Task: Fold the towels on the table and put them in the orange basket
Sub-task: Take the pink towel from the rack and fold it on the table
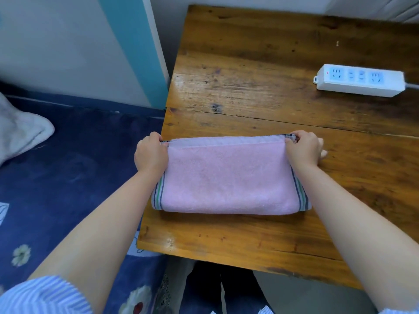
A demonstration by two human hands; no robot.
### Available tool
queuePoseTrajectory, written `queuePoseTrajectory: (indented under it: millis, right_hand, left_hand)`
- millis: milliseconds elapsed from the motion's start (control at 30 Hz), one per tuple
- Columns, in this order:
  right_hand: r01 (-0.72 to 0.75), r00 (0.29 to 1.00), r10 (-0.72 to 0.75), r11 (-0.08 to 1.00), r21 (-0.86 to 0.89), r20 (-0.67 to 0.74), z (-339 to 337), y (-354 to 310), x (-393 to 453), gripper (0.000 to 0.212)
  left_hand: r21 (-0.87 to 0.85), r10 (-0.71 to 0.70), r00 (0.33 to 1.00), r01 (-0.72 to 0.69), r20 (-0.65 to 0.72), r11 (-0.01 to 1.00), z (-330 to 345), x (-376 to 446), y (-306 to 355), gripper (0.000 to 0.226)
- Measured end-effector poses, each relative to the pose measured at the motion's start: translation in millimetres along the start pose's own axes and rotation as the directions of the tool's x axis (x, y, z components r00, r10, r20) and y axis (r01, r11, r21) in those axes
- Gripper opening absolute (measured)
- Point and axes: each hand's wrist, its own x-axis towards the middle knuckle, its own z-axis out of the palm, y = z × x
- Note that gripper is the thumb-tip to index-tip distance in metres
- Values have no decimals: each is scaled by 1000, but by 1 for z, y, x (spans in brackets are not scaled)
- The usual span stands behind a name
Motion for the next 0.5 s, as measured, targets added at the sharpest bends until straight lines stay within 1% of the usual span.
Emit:
queuePoseTrajectory:
  millis: [67, 100, 133, 200, 233, 300, 333, 367, 400, 433, 500]
  right_hand:
    - [-6, 1000, 6, 1000, -21, 8, -3, -2, 0, 31]
    - [17, 1000, -17, 999, -34, -2, -5, -3, -2, 35]
    - [72, 997, -73, 996, -48, -20, -7, -4, -5, 39]
    - [267, 961, -269, 963, -47, -59, -10, -9, -20, 42]
    - [400, 913, -403, 915, -50, -69, -9, -15, -29, 40]
    - [627, 770, -634, 772, -102, -70, -1, -26, -55, 35]
    - [698, 705, -708, 702, -139, -36, 5, -32, -67, 34]
    - [744, 658, -753, 644, -180, 27, 12, -39, -75, 34]
    - [767, 636, -764, 608, -205, 109, 18, -43, -80, 35]
    - [771, 635, -744, 598, -217, 205, 24, -45, -83, 37]
    - [739, 669, -658, 639, -213, 345, 39, -38, -82, 44]
  left_hand:
    - [2, -7, 1000, 7, 23, 1000, -1, 1, 1, 24]
    - [6, -7, 1000, 7, 21, 1000, -3, 1, 2, 25]
    - [13, 3, 1000, -3, 0, 1000, -4, 0, 4, 27]
    - [31, 71, 995, -69, -76, 997, -5, -10, 8, 33]
    - [33, 133, 985, -131, -108, 991, -3, -17, 11, 36]
    - [36, 282, 953, -280, -109, 959, 5, -38, 20, 37]
    - [33, 346, 935, -344, -80, 938, 12, -48, 24, 37]
    - [35, 386, 922, -385, -25, 922, 18, -56, 28, 38]
    - [56, 396, 916, -399, 61, 915, 25, -62, 30, 42]
    - [95, 386, 912, -401, 142, 911, 33, -65, 30, 47]
    - [175, 369, 896, -415, 246, 893, 46, -66, 26, 54]
